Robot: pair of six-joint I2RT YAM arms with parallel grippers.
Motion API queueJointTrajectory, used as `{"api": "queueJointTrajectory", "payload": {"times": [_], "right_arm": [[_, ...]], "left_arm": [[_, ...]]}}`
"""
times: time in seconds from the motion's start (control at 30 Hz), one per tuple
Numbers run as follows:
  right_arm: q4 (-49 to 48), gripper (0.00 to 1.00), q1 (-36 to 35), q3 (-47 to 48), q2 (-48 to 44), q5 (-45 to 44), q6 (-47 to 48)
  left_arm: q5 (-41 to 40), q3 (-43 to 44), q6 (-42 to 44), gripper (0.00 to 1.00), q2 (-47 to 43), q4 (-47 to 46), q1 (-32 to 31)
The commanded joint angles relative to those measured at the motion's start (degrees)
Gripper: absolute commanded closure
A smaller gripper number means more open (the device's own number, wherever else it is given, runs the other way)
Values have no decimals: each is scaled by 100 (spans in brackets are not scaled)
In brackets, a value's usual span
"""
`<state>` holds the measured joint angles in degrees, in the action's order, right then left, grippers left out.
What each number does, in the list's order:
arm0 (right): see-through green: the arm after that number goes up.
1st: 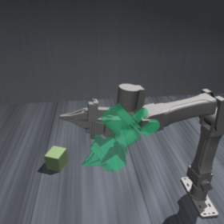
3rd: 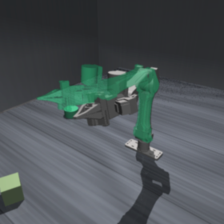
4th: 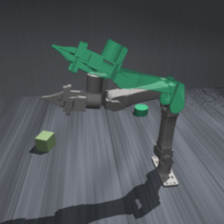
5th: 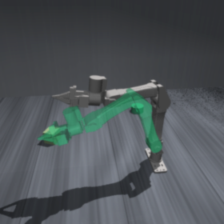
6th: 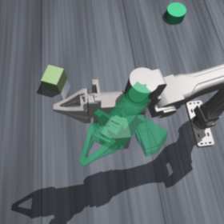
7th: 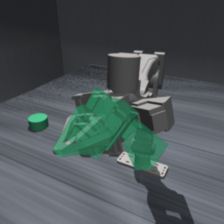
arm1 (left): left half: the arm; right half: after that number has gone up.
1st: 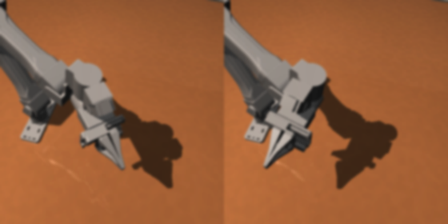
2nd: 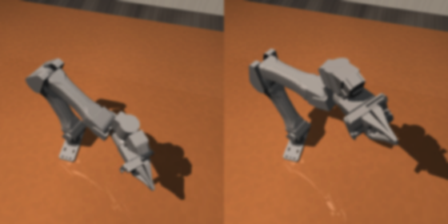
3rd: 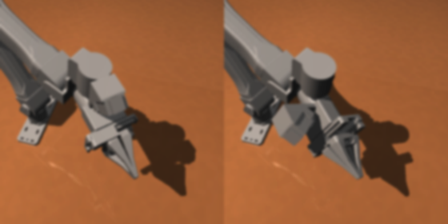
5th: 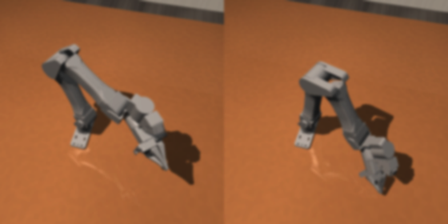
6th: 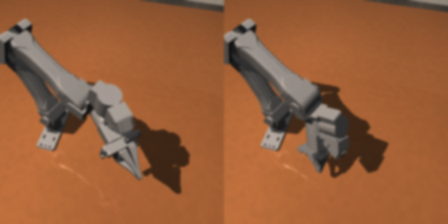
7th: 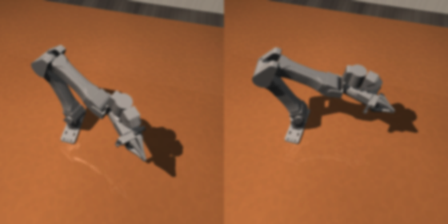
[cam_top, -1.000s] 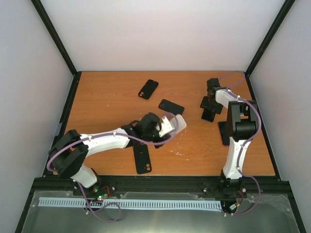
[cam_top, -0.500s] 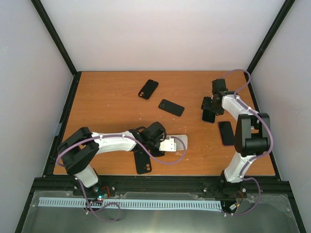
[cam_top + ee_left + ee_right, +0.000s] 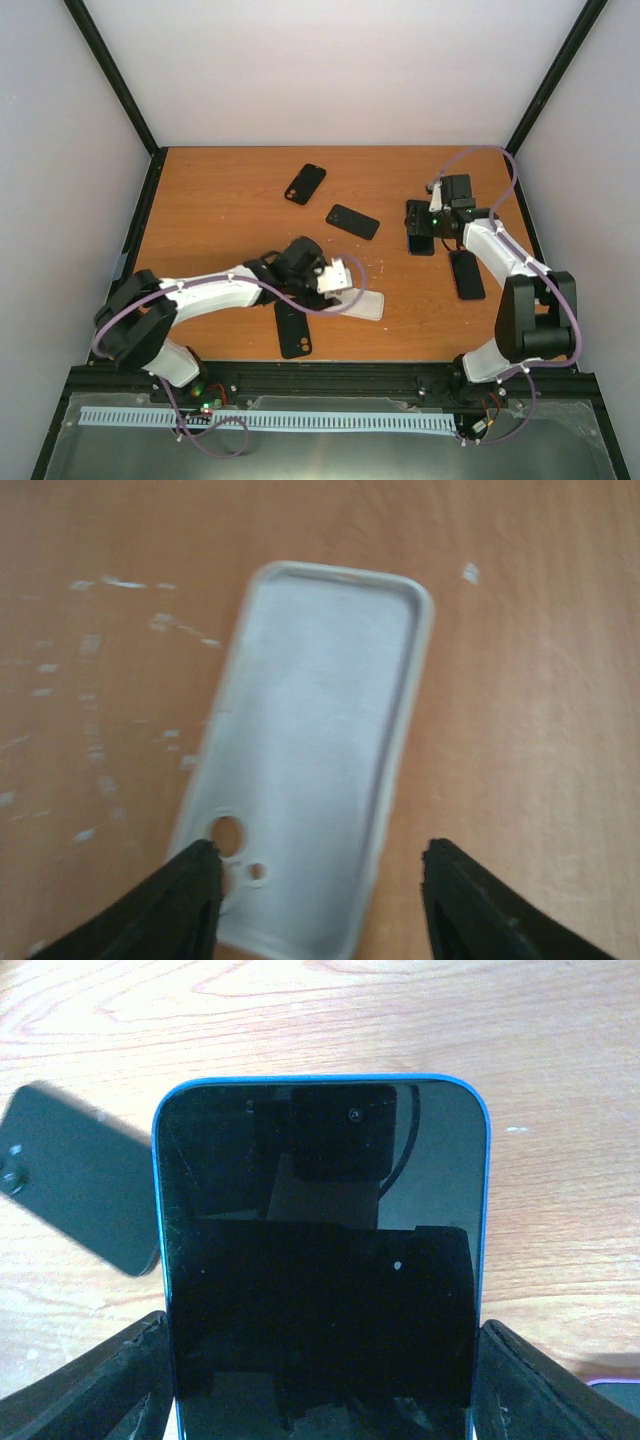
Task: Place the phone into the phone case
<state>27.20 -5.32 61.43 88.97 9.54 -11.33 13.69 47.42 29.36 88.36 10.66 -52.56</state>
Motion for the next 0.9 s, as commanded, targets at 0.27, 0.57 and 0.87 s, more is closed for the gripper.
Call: {"api": "queueJointTrajectory", "payload": {"times": [0.27,0.57,0.87], "right_arm": [[-1299,44,-1461,-1077,-1484,860,2124],[-1463,46,-2377,-1734,-2058,1547,3472],[-1177,48,-3017,-1788,-1599,2460,4311]], "left_arm": [[628,373,-3524,1,-1547,-686,2368],[352,456,-5411,1,-1739,-186,3255],[1030,-30,-5815,7,-1624,-340,3303]]}}
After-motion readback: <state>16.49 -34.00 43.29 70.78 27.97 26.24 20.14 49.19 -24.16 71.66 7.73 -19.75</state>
